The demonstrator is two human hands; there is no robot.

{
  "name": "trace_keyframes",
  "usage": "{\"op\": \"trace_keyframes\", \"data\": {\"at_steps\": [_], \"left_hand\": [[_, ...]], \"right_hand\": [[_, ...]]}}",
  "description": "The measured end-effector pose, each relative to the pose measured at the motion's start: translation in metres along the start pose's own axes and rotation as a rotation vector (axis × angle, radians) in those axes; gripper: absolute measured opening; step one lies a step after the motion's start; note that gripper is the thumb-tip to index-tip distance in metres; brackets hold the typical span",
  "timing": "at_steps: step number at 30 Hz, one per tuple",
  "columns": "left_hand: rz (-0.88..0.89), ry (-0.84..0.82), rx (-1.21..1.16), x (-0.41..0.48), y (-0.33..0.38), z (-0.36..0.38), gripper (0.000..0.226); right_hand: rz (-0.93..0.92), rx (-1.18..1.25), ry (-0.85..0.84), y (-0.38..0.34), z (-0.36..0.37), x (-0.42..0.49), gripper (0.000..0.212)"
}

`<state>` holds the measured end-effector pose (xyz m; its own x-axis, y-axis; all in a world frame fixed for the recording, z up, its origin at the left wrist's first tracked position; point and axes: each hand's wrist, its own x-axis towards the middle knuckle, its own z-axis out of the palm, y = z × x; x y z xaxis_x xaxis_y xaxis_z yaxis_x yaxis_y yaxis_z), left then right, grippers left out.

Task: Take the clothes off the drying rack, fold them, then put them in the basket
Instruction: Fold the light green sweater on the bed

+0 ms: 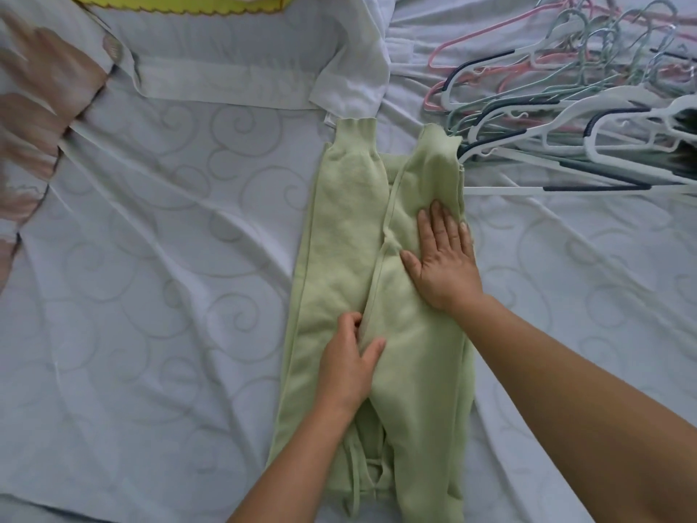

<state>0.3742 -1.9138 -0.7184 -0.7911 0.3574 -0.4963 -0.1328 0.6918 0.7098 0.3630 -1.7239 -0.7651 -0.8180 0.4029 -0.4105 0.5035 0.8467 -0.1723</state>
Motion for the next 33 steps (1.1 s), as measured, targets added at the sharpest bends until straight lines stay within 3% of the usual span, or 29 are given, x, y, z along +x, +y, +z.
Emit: {"op": "trace_keyframes", "data": {"at_steps": [2, 3, 5, 7, 11, 13, 15, 18, 21, 23, 25, 28, 33], "left_hand": [[0.023, 0.103, -0.015, -0.011, -0.007, -0.014, 0.033], [0.023, 0.196, 0.037, -0.015, -0.017, -0.022, 0.038], [-0.143, 0.305, 0.138, -0.022, -0.043, -0.038, 0.058], [-0.329, 0.240, 0.048, -0.031, -0.062, -0.052, 0.073], [-0.498, -0.047, -0.271, -0.049, -0.074, -0.060, 0.038], [-0.479, -0.104, -0.294, -0.057, -0.077, -0.062, 0.049], [-0.436, -0.128, -0.263, -0.064, -0.077, -0.063, 0.057], [-0.410, -0.097, -0.242, -0.074, -0.075, -0.064, 0.027], [-0.371, -0.033, -0.157, -0.094, -0.078, -0.070, 0.022], [-0.391, -0.014, -0.159, -0.116, -0.079, -0.079, 0.022], [-0.458, -0.004, -0.235, -0.138, -0.082, -0.089, 0.031], [-0.463, -0.037, -0.330, -0.150, -0.070, -0.107, 0.041], [-0.228, -0.108, -0.357, -0.088, -0.019, -0.129, 0.020]], "right_hand": [[-0.015, 0.062, -0.036, 0.000, -0.014, -0.008, 0.074], [-0.006, 0.141, 0.003, 0.000, -0.018, -0.020, 0.071], [0.111, 0.370, 0.187, -0.001, -0.013, -0.064, 0.070], [0.327, 0.617, 0.293, -0.006, 0.001, -0.116, 0.066], [0.654, 0.961, 0.141, -0.024, 0.028, -0.186, 0.070], [0.725, 1.088, 0.067, -0.027, 0.040, -0.199, 0.065], [0.712, 1.136, -0.036, -0.024, 0.044, -0.205, 0.051], [0.695, 1.228, -0.144, -0.015, 0.036, -0.215, 0.027], [0.636, 1.342, -0.220, -0.011, 0.023, -0.237, 0.037], [0.601, 1.278, -0.300, -0.008, 0.018, -0.259, 0.054], [0.575, 1.221, -0.362, -0.005, 0.009, -0.279, 0.052], [0.622, 1.227, -0.293, 0.007, -0.014, -0.284, 0.068], [0.538, 1.579, -0.383, 0.022, -0.069, -0.222, 0.033]]}}
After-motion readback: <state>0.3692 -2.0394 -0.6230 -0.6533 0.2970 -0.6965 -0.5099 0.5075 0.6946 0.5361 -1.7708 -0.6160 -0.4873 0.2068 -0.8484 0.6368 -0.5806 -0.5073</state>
